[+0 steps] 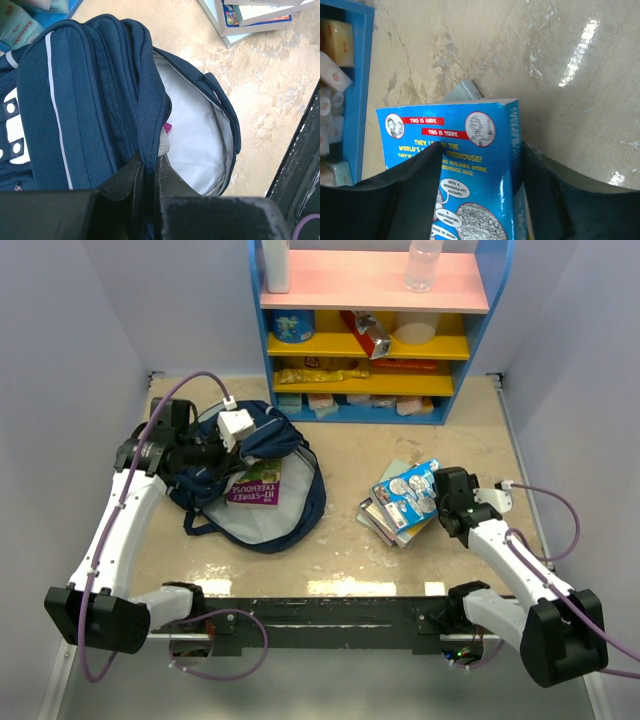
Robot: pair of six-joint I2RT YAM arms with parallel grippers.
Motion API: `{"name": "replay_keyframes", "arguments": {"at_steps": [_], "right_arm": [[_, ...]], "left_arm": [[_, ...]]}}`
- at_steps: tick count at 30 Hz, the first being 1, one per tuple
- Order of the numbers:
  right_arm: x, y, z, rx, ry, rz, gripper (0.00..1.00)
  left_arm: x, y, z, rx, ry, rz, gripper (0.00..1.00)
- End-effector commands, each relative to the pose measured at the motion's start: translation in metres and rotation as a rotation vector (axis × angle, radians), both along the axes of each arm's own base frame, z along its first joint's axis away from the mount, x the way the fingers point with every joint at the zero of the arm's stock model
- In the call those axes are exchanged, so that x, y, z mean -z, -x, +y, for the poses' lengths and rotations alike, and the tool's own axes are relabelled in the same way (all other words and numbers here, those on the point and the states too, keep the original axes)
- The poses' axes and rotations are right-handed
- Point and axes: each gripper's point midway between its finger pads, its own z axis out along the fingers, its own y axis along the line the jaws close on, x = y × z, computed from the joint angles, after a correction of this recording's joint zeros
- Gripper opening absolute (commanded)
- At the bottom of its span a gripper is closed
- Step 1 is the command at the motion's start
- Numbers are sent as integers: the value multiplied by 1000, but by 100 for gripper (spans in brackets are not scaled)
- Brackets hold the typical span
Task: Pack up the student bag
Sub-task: Pick up the book from the center of the board, then place the book in the student bag.
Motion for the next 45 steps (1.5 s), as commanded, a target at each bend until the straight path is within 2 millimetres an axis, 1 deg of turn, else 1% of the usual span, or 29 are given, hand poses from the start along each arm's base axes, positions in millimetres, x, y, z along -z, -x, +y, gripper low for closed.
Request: {"name": "replay_keyframes", "arguments": {"at_steps": [1,3,4,5,7,9,11,15,16,18,19,20,21,22,23,24,25,27,28,30,31,32,33,34,35,39,42,43,45], "right_arm": [[8,13,-17,56,52,10,52],[3,15,-17,60,40,-20,44],[3,17,-18,57,42,-21,35],[0,18,-17,49,43,-30,31],[-4,20,-18,50,44,-29,25],[-13,20,-18,45,45,-45,24],[-27,17,-16,24,42,-69,22],[-79,2,-8,-57,54,-192,10],[-105,-10,0,-97,39,-271,3],[-125,-22,22,-223,16,-316,0],[-142,-34,31,-257,-5,-368,0],[-150,-39,40,-309,-5,-389,0],[-157,-43,59,-399,-50,-414,0],[-174,-53,69,-442,-69,-482,0],[-178,-58,82,-507,-80,-504,0],[-184,-58,99,-588,-126,-533,0],[-200,-62,112,-644,-150,-612,0],[-209,-66,128,-709,-181,-655,0],[-225,-60,152,-813,-224,-708,0],[-234,-59,175,-895,-253,-734,0],[-249,-51,195,-959,-272,-773,0],[-255,-48,207,-1002,-283,-791,0],[-253,-49,219,-1036,-300,-789,0],[-265,-42,235,-1083,-324,-817,0],[-268,-37,244,-1116,-353,-823,0],[-264,-28,271,-1198,-472,-836,0],[-244,-24,291,-1241,-523,-783,0],[-231,-21,299,-1253,-543,-754,0],[-220,-13,311,-1265,-586,-729,0]], "left_arm": [[-30,-2,-9,73,50,-150,0],[-29,-1,-9,72,51,-146,0],[-29,-1,-10,75,52,-147,0],[-30,-2,-10,74,55,-146,0],[-30,-2,-11,78,60,-146,0],[-32,-2,-11,78,62,-147,0],[-32,-2,-12,80,64,-148,0],[-33,-3,-12,78,66,-147,0],[-32,-3,-12,78,66,-144,0],[-34,-3,-13,79,72,-144,0],[-35,-4,-13,79,74,-146,0],[-35,-4,-14,79,76,-146,0],[-36,-4,-14,76,80,-146,0],[-36,-4,-14,74,81,-143,0],[-37,-5,-14,75,83,-147,0],[-38,-6,-14,70,84,-149,0],[-39,-6,-14,66,84,-150,0],[-39,-8,-14,57,91,-151,0],[-39,-9,-14,56,94,-149,0],[-38,-9,-15,55,101,-142,0],[-37,-10,-15,53,101,-141,0],[-37,-10,-16,54,103,-136,0],[-36,-10,-16,52,104,-133,0],[-37,-10,-16,51,105,-133,0],[-38,-11,-15,51,103,-139,0],[-39,-12,-13,37,93,-149,0],[-39,-11,-12,32,89,-153,0],[-39,-11,-12,29,88,-153,0],[-39,-11,-12,28,90,-154,0]]}}
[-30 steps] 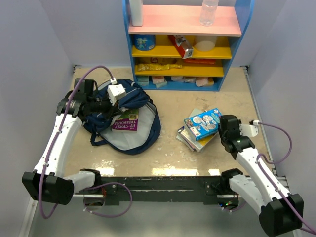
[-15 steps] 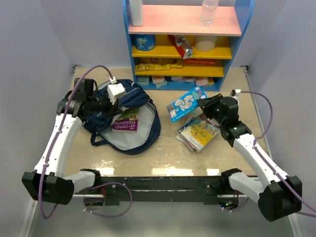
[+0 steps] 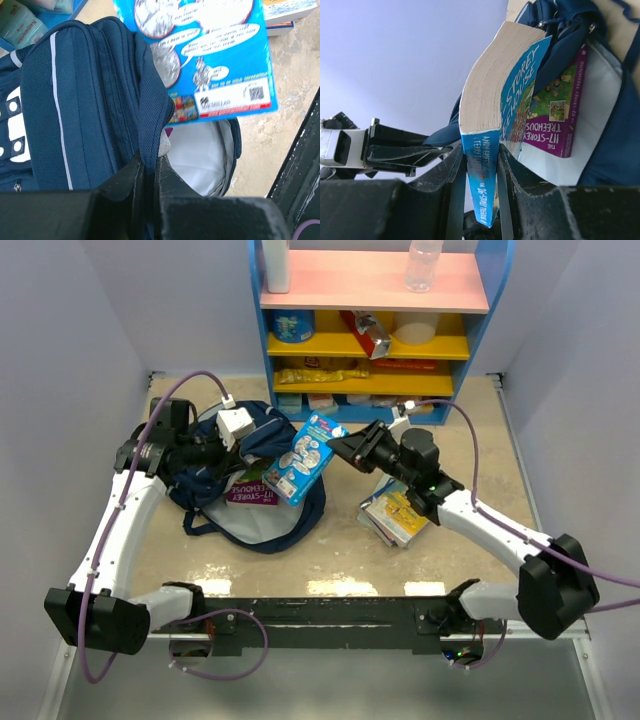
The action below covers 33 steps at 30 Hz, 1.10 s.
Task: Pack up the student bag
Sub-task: Place the book in the student bag.
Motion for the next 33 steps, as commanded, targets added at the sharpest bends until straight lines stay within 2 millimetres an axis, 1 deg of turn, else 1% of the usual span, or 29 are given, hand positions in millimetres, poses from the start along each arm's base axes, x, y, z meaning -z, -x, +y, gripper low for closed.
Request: {"name": "replay_keyframes", "arguments": {"at_steps": [1,3,4,5,6,7,8,9,11,12,13,15,16,18,19,21,22,23,24,25,26,27,29,30,32,33], "right_arm": [[-28,26,33,-132,-159,-61,0],[-8,29,43,-137,-163,-14,0],[0,38,51,-162,-171,0,0],[16,38,58,-173,-168,44,0],[21,41,63,-185,-170,53,0],[31,47,70,-203,-160,73,0],[37,49,74,-207,-152,78,0],[50,49,79,-206,-131,100,0],[61,49,84,-205,-118,115,0],[75,48,88,-208,-104,139,0],[73,47,93,-215,-115,128,0],[85,43,98,-211,-80,140,0],[92,39,104,-216,-60,130,0],[95,32,107,-205,-40,123,0],[96,25,113,-203,-18,103,0],[100,13,118,-184,9,98,0],[88,5,124,-187,-4,67,0],[97,-1,128,-185,7,81,0],[95,-8,128,-176,0,73,0],[84,-16,132,-172,-19,53,0],[89,-23,133,-162,-11,59,0],[81,-32,133,-146,-20,42,0],[86,-45,131,-101,9,43,0],[85,-51,132,-87,16,38,0],[93,-61,134,-62,52,45,0],[103,-65,138,-56,75,64,0]], "left_arm": [[-39,-9,-12,49,77,-159,0],[-40,-9,-12,47,77,-161,0],[-42,-9,-12,47,78,-165,0],[-42,-9,-12,49,78,-167,0],[-43,-10,-11,45,76,-169,0],[-44,-10,-11,45,76,-172,0],[-45,-10,-12,46,77,-173,0],[-46,-9,-12,48,80,-172,0],[-48,-9,-13,51,84,-173,0],[-49,-8,-13,52,85,-175,0],[-50,-8,-13,52,86,-178,0],[-52,-7,-13,51,87,-180,0],[-53,-6,-13,53,87,-185,0],[-54,-6,-13,53,87,-185,0],[-55,-6,-13,56,87,-187,0],[-57,-4,-13,61,87,-188,0],[-58,-5,-13,61,87,-190,0],[-59,-5,-13,61,84,-193,0],[-58,-4,-13,63,84,-188,0],[-60,-3,-13,65,84,-191,0],[-60,-3,-12,66,81,-192,0],[-59,-2,-13,69,79,-191,0],[-59,-1,-12,67,75,-192,0],[-58,-1,-11,68,72,-193,0],[-58,0,-11,68,71,-191,0],[-59,0,-11,69,70,-195,0]]}}
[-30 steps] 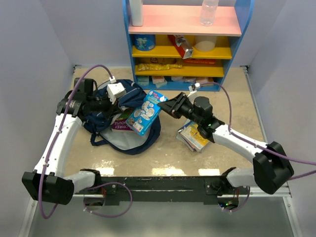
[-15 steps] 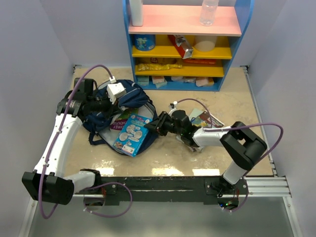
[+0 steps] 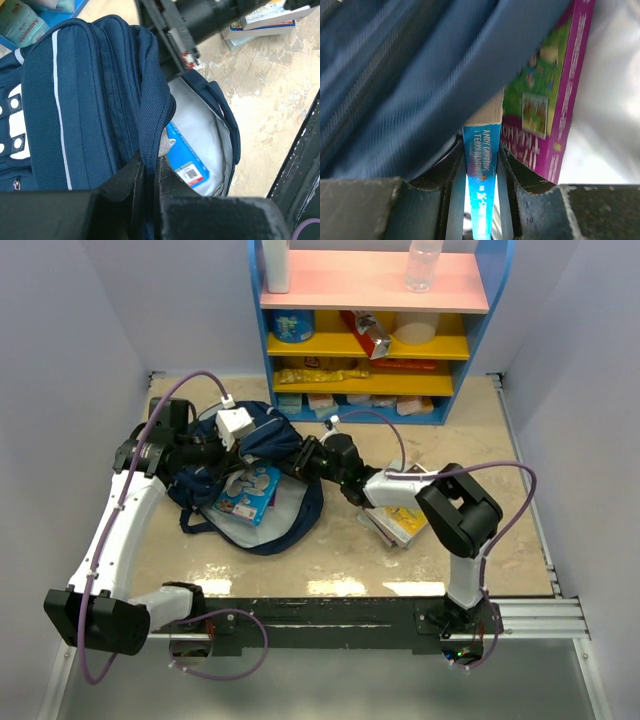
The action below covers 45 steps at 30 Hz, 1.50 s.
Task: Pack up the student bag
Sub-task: Place the book in the student bag, then pick up the book from the center of the board.
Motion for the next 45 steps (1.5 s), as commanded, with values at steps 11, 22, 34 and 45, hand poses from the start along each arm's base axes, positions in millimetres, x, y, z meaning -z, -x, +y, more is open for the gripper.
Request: {"name": "replay_keyframes", "arguments": {"at_steps": [11,22,34,45], "right_arm": [[4,-47,17,161,180,-95,53],[-69,2,-102,296,369,-42,99],[-17,81,-328,837,599,354,99],[31,88,-406,897,757,498,99]], "left_arm": [[-68,7,-17,106,103,-186,0],[-55,4,-15,100,80,-171,0],[-45,3,-14,105,69,-151,0],[-40,3,-17,116,80,-131,0]]}}
